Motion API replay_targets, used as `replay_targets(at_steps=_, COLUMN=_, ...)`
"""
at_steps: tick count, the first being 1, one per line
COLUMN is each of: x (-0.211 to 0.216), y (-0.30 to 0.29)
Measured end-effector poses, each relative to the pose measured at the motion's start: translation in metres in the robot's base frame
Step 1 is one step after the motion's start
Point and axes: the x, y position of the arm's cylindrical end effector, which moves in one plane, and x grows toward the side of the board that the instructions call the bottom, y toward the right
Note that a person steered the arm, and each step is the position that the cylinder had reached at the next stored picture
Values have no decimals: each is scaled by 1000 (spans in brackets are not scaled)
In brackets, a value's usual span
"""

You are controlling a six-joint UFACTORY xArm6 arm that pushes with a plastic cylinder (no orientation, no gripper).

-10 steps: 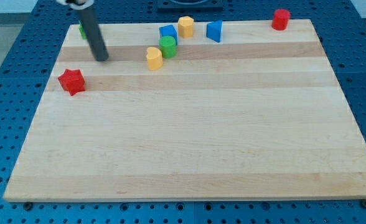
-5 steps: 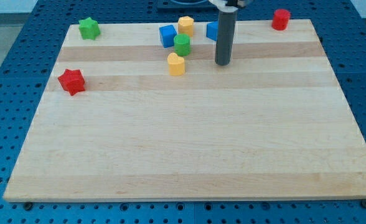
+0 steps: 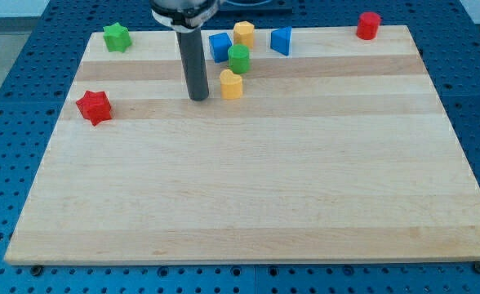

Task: Push the yellow heart to the bottom right side of the green circle

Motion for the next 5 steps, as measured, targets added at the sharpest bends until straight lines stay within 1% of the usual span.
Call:
replay_targets(at_steps=1, x=-18, y=12)
replay_targets(at_steps=3, x=-18, y=143)
replay_targets(at_steps=4, x=-19, y=160)
replay_targets(at_steps=5, x=-36, y=140)
